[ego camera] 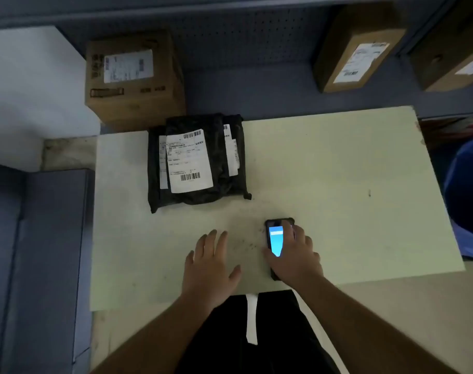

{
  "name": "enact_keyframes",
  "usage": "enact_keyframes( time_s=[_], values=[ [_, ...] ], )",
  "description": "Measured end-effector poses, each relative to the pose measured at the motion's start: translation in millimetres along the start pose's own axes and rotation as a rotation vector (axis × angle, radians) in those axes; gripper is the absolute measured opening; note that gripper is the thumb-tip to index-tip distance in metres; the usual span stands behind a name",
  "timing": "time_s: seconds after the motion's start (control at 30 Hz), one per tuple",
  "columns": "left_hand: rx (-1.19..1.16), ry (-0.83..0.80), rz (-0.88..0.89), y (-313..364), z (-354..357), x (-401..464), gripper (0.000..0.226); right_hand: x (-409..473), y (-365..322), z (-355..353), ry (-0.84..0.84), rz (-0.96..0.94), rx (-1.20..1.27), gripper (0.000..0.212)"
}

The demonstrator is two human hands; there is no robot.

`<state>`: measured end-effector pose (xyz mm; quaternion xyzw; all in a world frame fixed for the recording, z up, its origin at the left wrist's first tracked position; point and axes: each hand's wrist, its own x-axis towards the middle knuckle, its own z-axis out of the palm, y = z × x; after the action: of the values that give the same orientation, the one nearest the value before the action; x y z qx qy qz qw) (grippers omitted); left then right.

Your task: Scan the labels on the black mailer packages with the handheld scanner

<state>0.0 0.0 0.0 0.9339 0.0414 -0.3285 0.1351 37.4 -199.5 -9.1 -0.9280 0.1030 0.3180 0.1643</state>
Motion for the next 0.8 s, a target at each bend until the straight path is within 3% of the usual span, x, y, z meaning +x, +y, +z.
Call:
enact_keyframes(
  time_s=[0.23,0.8],
  values=[
    [0.036,0.014,0.019,-1,19,7,0.086,2,8,18,0.015,0.102,0.035,0.102],
    [0.034,0.008,-0.01,-23,31,6,0.087,10,3,41,0.071,0.295,0.056,0.097]
  ],
)
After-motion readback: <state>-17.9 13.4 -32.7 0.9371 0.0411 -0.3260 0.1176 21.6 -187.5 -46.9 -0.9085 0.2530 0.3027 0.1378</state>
